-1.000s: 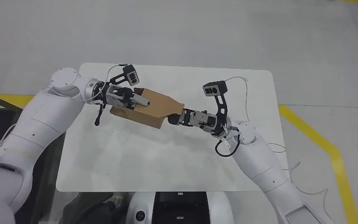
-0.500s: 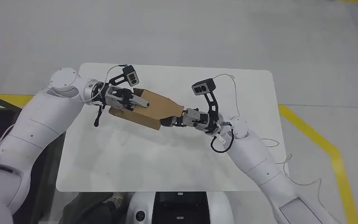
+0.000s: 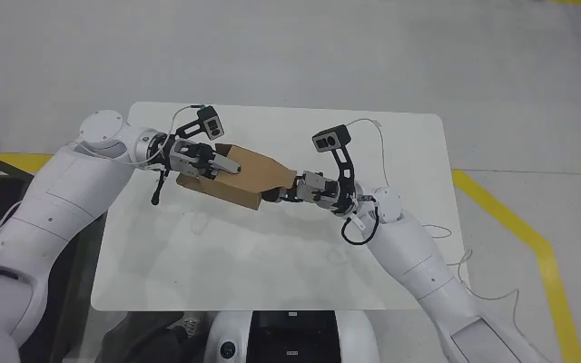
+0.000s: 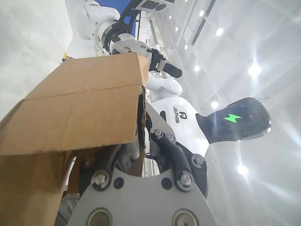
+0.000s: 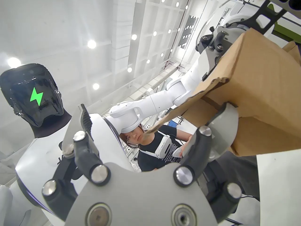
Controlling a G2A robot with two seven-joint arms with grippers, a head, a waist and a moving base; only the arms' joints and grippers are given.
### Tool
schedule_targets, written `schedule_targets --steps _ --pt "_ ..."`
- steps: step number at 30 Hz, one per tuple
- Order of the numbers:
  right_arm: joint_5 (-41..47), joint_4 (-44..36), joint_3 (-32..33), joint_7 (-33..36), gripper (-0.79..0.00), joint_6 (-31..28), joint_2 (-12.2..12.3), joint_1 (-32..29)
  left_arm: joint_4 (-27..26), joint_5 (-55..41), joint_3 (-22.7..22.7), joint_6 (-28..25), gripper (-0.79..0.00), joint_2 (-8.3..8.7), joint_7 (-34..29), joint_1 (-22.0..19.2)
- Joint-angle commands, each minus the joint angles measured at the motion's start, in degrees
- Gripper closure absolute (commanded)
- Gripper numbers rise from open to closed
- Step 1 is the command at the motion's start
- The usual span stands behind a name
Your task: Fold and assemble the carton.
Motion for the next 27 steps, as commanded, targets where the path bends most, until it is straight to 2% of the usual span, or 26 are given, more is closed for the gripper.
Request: schedule_targets --steps 1,7,15,19,27 --pt "-1.8 -0.5 1.9 -0.5 -0.785 -0.5 0.5 -0.9 0.7 0.3 0.1 -0.1 0.0 -0.05 0.0 -0.2" --pt "-16.4 -3.9 8.8 -7.7 -0.785 -2.7 2.6 -4.8 1.8 0.5 0.4 -0.3 0.0 -0.17 0.0 -0.4" --pt "-41.5 -16.4 15.2 -21.7 -0.785 2.6 4.5 -10.7 1.3 0.9 0.8 -0.6 0.0 -0.03 0.0 -0.5" --pt "-49.6 -20.6 15.3 -25.8 -0.785 7.8 4.7 -11.5 0.9 1.0 1.0 -0.7 0.0 0.1 0.0 -0.5" --pt "-56.9 -22.0 11.7 -28.1 -0.785 14.4 4.5 -10.5 0.3 0.9 1.2 -0.5 0.0 0.2 0.0 -0.6"
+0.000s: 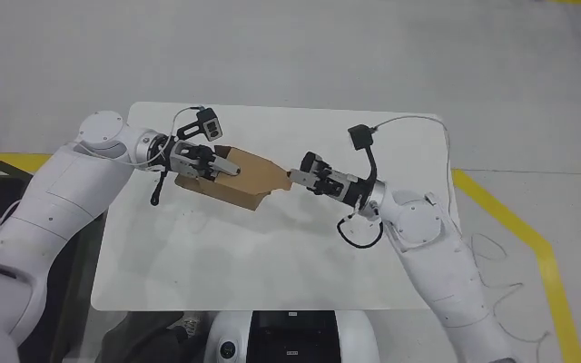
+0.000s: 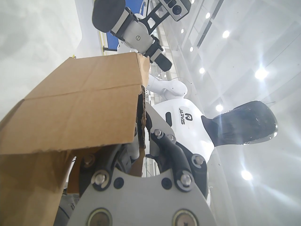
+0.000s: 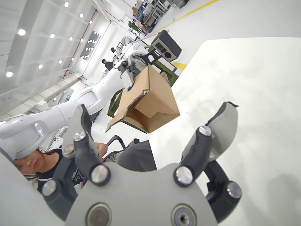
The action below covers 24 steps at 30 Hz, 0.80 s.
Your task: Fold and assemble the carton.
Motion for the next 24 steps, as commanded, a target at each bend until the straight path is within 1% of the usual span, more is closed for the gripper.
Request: schedule_targets --steps 1,6,10,18,24 --pt "-1.6 0.1 -0.9 -0.6 -0.785 1.6 -0.1 0.5 -0.2 0.0 0.1 0.0 0.0 0.01 0.0 -0.1" --pt "-4.7 0.4 -2.4 -2.0 -0.785 4.9 -0.2 1.1 -0.6 -0.3 0.0 -0.1 0.0 0.11 0.0 -0.2" --pt "-6.2 0.3 -3.1 -2.9 -0.785 6.2 -0.2 1.0 -0.8 -0.4 -0.1 -0.1 0.0 0.24 0.0 -0.3" --pt "-7.4 0.2 -4.7 -3.4 -0.785 6.8 -0.3 0.3 -1.1 -2.8 -0.2 0.8 0.0 0.42 0.0 -0.2" --pt "-7.0 1.6 -6.7 -3.6 -0.785 6.7 -0.6 1.4 -1.4 -3.5 0.0 1.4 0.0 0.47 0.0 -0.2"
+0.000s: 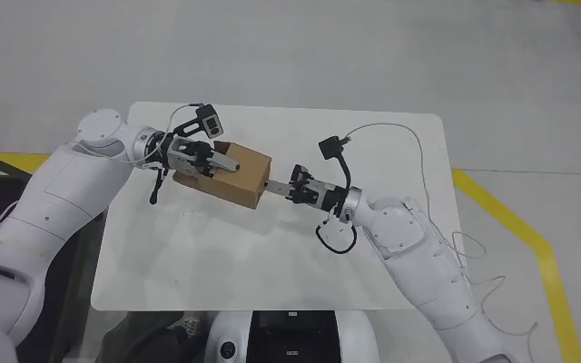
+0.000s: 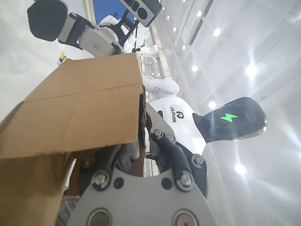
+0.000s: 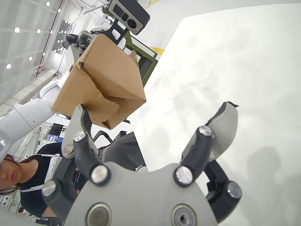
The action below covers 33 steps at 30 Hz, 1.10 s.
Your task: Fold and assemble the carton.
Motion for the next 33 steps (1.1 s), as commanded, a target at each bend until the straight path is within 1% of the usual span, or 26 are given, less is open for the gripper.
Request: schedule_targets --steps 1,7,17,33 --pt "0.4 0.5 -0.5 -0.1 -0.785 -0.2 -0.1 0.5 -0.1 0.0 0.1 0.0 0.0 0.02 0.0 0.0" --pt "-0.2 0.6 -0.7 -0.9 -0.785 -0.3 -0.2 0.9 0.0 0.0 0.3 0.1 0.0 0.17 0.0 -0.1" --pt "-2.9 -1.0 -0.7 -0.9 -0.785 1.5 0.2 0.0 -0.6 -1.6 0.9 1.3 0.0 0.39 0.0 -0.2" --pt "-0.9 0.2 -1.5 -1.1 -0.785 1.8 -0.1 1.7 -1.6 -1.4 1.8 1.1 0.0 0.73 0.0 -0.5"
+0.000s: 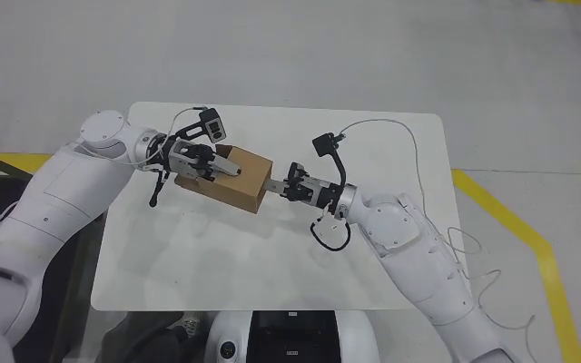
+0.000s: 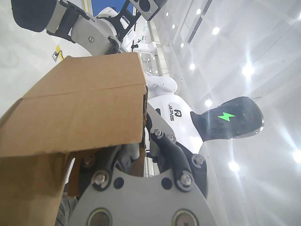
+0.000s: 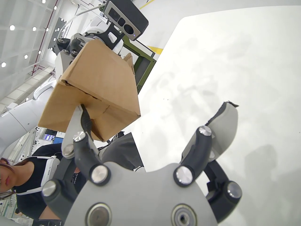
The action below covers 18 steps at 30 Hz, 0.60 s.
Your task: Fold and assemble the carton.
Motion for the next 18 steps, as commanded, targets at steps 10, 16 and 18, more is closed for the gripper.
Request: schedule_targets --steps 10,16,18 --pt "1.1 1.0 -0.9 0.4 -0.785 0.0 -0.3 1.1 -0.3 -0.5 0.5 0.0 0.0 0.18 0.0 -0.2" --pt "2.2 1.6 -0.8 0.5 -0.785 -0.7 -0.3 1.4 0.1 -0.7 0.7 -0.2 0.0 0.31 0.0 -0.3" --pt "2.4 1.4 -0.2 0.6 -0.785 -0.9 -0.1 1.0 0.6 -0.4 0.7 -0.5 0.0 0.33 0.0 -0.4"
